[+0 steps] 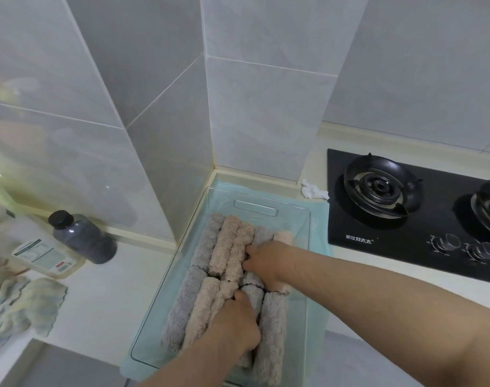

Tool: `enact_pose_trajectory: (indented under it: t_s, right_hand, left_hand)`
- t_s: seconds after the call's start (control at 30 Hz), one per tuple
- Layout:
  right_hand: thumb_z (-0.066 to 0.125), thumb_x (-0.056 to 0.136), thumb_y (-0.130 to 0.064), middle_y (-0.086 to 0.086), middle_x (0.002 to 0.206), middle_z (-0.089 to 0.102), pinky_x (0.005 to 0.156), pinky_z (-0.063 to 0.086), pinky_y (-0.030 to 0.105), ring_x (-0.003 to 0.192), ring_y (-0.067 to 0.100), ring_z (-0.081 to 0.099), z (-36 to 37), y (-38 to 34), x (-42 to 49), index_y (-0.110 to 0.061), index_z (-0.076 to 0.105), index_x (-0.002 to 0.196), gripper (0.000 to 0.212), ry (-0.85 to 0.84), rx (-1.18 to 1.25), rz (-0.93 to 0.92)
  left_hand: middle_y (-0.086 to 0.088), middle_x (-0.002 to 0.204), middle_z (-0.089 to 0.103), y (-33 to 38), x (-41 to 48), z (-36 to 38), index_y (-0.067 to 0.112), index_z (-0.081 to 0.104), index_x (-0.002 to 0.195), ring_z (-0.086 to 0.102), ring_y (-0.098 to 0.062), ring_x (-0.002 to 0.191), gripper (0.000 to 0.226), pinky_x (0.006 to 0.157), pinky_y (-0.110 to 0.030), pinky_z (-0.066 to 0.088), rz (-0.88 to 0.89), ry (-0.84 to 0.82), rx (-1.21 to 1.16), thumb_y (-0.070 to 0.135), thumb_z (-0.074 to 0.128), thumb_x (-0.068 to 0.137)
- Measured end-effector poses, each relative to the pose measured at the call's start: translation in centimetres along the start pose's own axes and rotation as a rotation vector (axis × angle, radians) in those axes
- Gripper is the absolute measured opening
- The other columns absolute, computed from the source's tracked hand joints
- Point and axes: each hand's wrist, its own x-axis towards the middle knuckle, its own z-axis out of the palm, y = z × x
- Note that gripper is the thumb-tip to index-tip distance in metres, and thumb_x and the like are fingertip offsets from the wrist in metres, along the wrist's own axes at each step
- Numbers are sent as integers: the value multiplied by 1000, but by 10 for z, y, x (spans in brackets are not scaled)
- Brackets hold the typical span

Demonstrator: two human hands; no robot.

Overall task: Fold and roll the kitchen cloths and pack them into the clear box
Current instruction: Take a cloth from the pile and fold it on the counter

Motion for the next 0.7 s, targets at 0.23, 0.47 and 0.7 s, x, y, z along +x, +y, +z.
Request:
enact_pose_trajectory:
  t_s: [0.23, 0.47, 0.7]
  right_hand:
    - [60, 86, -13, 7, 141, 42, 97, 48, 43, 127, 29, 47, 1, 14, -9, -21, 41, 144, 62, 81, 243, 18]
    - [45, 85, 3, 11, 113, 59, 71, 50, 36, 95, 28, 59, -20, 34, -27, -3, 64, 105, 28, 125, 263, 89]
    - [43, 95, -12, 3, 143, 44, 100, 44, 46, 129, 29, 43, -6, 30, -18, -30, 49, 141, 50, -134, 0, 47]
  left_hand:
    - [-18, 135, 38, 9, -37, -5, 1, 19, 142, 49, -26, 116, 65, 92, -31, 46, 188, 217, 219, 26, 50, 90]
    - [-15, 144, 35, 22, -42, 10, 0, 32, 139, 40, -28, 132, 57, 107, -37, 36, 163, -83, -99, 18, 44, 87]
    - [-17, 141, 43, 27, -36, 6, 5, 18, 148, 47, -29, 126, 64, 100, -34, 40, 85, -217, -327, 14, 38, 88]
